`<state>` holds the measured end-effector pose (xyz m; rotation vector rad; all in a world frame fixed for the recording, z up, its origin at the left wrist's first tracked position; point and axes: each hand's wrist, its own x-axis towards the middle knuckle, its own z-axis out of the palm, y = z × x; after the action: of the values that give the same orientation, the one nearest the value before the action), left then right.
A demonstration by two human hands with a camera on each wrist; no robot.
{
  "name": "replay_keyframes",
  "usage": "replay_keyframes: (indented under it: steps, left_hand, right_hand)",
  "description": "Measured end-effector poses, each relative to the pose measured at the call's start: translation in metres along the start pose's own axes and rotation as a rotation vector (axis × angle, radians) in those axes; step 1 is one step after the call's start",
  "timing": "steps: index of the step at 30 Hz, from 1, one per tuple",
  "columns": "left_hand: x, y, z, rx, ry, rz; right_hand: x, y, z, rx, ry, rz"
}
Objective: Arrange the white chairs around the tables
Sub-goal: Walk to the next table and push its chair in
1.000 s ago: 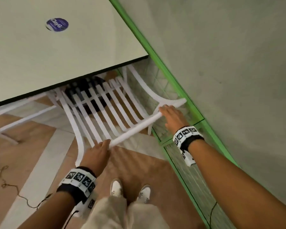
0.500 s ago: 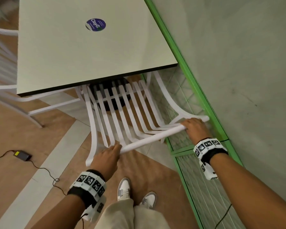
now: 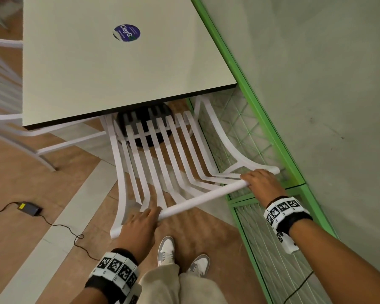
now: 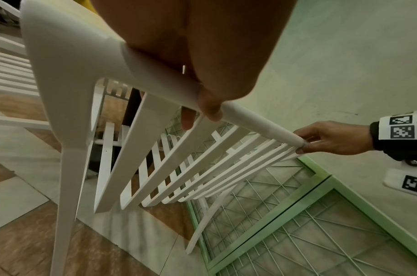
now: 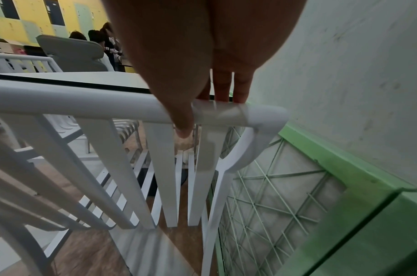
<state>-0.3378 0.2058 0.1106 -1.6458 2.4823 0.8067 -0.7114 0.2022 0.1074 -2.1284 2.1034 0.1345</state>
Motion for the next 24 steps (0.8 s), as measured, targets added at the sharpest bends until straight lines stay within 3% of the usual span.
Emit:
replay_keyframes:
  steps: [9,16,24]
  left_hand:
    - [0.002,-0.004,-0.009,-0.026,0.007,0.07]
    - [0.008,-0.023,-0.018,0.006,0.016,0.028]
    - [0.007,-0.002,-0.004,-0.048,-0.005,0.064]
  right_hand:
    - [-0.001,-0.008,0.008,0.05,0.101,0.063]
    - [0.001,-0.024,0.013,0.034,0.089,0.074]
    - [0.0,-0.001,0.009,0.013,0.068,0.103]
